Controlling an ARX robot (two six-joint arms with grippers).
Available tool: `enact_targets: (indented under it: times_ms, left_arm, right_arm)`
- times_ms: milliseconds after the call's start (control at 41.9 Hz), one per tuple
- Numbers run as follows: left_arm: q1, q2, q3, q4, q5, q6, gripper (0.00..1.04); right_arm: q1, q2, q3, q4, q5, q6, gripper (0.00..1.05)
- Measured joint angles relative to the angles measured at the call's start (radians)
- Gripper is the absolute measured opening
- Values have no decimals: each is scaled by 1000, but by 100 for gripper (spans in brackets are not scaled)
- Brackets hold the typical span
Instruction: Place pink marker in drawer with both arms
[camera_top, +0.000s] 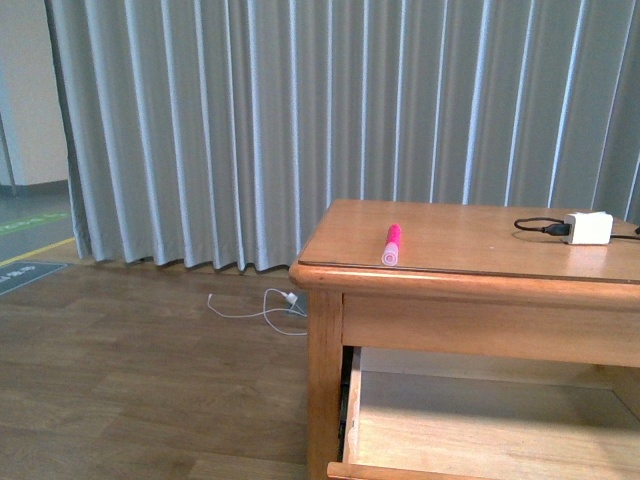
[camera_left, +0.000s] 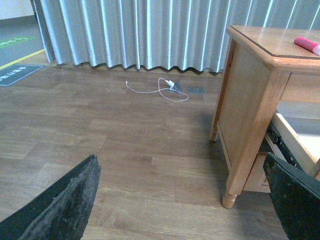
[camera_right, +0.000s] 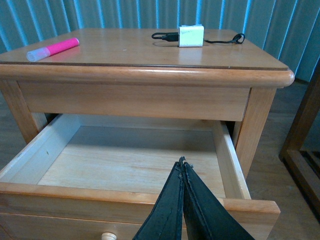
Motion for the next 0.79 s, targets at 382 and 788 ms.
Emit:
enact_targets:
  times_ms: [382, 788]
  left_arm:
    - [0, 0, 0, 0, 0, 0, 99]
    - [0, 0, 0, 0, 0, 0, 99]
  right_arm:
    - [0, -50, -5, -32, 0, 0, 75]
    - [0, -50, -5, -32, 0, 0, 96]
